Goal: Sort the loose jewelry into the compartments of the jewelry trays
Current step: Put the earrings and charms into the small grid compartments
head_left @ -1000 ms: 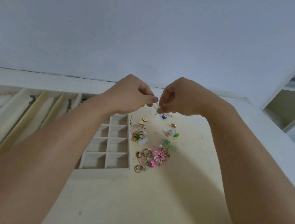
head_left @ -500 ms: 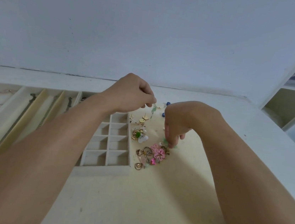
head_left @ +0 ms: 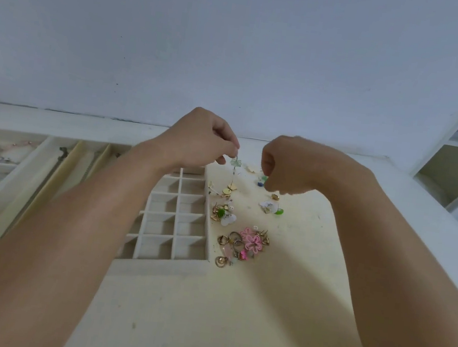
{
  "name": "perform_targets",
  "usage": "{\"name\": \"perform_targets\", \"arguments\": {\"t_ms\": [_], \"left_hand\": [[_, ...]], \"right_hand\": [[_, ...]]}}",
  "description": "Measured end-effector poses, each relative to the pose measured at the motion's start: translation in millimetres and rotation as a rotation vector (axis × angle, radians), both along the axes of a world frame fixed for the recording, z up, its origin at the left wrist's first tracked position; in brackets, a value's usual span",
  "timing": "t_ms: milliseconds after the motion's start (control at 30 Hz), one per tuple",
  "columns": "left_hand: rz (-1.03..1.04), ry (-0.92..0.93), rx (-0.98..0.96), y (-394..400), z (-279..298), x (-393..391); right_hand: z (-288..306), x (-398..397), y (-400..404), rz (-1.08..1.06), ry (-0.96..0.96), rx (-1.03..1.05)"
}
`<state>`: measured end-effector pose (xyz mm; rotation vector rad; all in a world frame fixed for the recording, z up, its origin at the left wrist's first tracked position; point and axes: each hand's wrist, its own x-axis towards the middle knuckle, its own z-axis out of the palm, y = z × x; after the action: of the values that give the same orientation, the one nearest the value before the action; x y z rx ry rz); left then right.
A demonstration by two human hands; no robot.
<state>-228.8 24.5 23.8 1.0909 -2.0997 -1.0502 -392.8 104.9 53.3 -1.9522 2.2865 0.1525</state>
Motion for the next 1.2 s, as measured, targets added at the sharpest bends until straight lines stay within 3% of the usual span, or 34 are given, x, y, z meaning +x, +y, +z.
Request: {"name": "perform_targets", "arguments": {"t_ms": [167, 400, 700, 1200], "left_hand": [[0.019, 0.017, 0.004, 1.3, 5.6, 11.7], [-0.041, -0.060, -0.009, 0.1, 12.8, 42.7], [-0.018, -0.113, -0.088, -10.7, 12.8, 93.2], [0.200, 0.038, -0.177, -34.4, 7.7, 108.8]], "right_hand": [[8.3, -2.2, 3.2, 0.118, -0.196, -0.232], [10.7, 16.0, -2.2, 0.222, -0.422, -0.381], [-1.0, 50.8, -27.0, 0.283, -0.342, -0.329], [-27.6, 90.5, -78.2, 0.299, -0.272, -0.289]]}}
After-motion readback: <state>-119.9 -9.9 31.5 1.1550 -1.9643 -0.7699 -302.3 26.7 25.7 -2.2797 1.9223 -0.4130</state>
